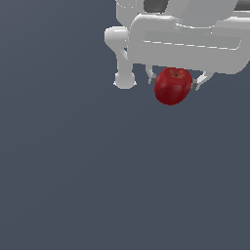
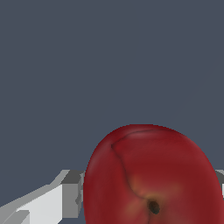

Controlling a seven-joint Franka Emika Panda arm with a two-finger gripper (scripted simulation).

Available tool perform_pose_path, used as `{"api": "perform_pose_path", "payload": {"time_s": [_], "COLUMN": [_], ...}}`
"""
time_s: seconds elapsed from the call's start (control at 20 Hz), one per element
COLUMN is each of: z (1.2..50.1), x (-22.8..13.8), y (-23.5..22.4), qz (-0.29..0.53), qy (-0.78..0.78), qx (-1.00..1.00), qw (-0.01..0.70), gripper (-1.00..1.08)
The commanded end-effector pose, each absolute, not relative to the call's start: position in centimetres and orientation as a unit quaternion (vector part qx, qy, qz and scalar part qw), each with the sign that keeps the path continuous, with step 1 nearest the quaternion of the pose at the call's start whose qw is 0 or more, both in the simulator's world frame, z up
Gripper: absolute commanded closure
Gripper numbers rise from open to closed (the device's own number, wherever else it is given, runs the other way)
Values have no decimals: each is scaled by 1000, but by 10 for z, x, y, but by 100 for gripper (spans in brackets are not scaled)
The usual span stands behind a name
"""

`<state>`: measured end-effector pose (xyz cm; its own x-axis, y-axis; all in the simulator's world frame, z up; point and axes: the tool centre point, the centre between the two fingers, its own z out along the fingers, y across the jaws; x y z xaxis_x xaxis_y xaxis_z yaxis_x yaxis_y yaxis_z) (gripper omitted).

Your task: Pick up the object and move it to a goal position.

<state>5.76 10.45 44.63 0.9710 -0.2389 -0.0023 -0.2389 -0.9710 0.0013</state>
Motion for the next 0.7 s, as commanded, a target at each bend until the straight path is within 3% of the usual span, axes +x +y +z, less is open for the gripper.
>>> {"api": "perform_pose_path", "payload": {"time_s": [0.0, 0.65], "z": [454, 464], "x": [60, 66], "y": [107, 111], "qz": [0, 0], "qy": [-120, -120], "qx": [993, 993], "qw": [0, 0], "gripper": [108, 108]}}
